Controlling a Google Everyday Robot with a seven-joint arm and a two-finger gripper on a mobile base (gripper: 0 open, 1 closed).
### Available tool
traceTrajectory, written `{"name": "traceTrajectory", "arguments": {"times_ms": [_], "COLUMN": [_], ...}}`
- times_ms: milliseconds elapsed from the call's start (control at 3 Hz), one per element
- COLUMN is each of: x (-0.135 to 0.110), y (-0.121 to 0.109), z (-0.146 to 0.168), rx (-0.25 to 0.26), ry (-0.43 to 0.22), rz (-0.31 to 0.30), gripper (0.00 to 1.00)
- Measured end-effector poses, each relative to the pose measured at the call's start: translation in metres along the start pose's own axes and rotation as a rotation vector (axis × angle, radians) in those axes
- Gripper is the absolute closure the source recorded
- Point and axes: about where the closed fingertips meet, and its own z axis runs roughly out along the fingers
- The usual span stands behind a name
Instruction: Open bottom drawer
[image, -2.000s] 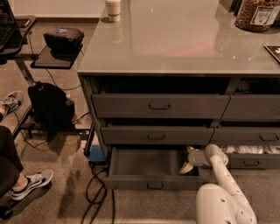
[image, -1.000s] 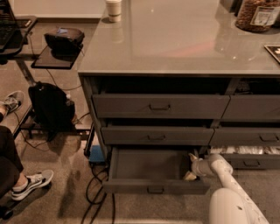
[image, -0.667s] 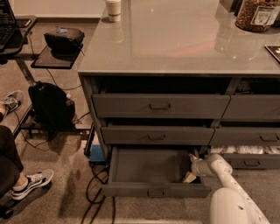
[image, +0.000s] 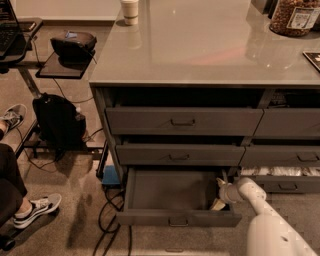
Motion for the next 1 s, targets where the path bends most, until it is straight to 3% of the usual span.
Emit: {"name": "traceTrajectory", "arguments": {"times_ms": [333,667,1000], "x": [0.004,0.004,-0.006], "y": [-0.005,-0.005,0.009], "z": [-0.016,-0.016,-0.019], "rx": [0.042,0.042,0.045], "ry": [0.042,0.042,0.028], "rz": [-0.005,-0.005,-0.065], "gripper": [0.0,0.0,0.0]}}
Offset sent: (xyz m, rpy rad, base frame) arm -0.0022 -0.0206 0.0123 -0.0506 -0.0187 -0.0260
